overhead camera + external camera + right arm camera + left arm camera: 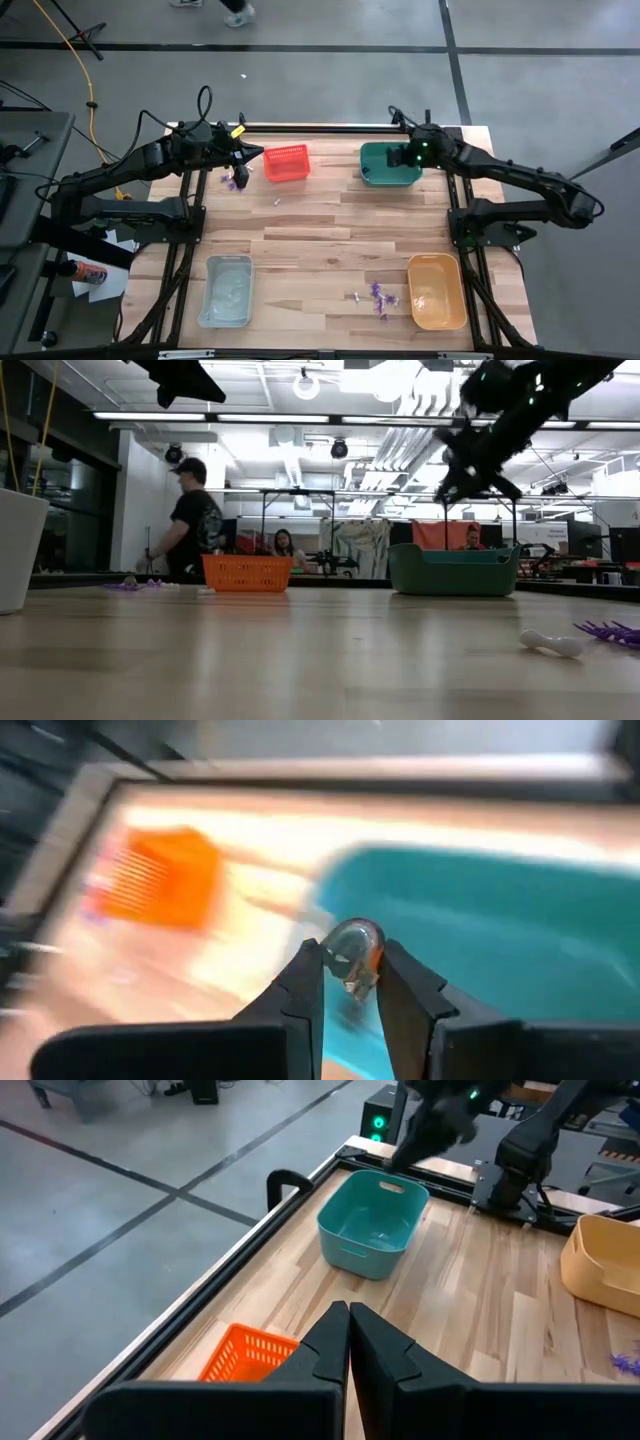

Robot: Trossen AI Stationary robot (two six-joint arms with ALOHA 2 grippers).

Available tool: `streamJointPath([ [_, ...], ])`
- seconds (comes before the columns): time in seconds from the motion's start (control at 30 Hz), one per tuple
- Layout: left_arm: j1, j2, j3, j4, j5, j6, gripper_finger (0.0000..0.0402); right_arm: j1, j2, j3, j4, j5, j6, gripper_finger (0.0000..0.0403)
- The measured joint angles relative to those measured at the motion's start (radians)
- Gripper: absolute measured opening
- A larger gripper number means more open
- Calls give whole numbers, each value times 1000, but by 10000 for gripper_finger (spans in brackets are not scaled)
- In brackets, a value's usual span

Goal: Sort Halloween decoration
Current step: Put the black skull toy into the green bin

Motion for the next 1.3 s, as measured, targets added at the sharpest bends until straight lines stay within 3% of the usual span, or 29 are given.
streamJointPath([
  [0.1, 0, 0, 0, 0, 0, 1, 0, -23, 61, 0, -52, -12, 13, 58],
  [0.3, 0, 0, 0, 0, 0, 0, 0, -29, 207, 2, 34, -60, 36, 58],
  [0.5, 0, 0, 0, 0, 0, 0, 0, -24, 362, 122, -73, -72, -19, 58],
  [0.67, 0, 0, 0, 0, 0, -1, 0, -18, 477, 257, -191, 20, -91, 62],
  [0.83, 0, 0, 0, -2, 0, -1, 0, -19, 566, 354, -300, 91, -68, 94],
  [1.1, 0, 0, 0, -2, 0, 0, 0, -17, 611, 386, -327, 73, -65, 160],
  [1.3, 0, 0, 0, -2, 0, 1, 0, -17, 576, 386, -315, 18, -132, 180],
])
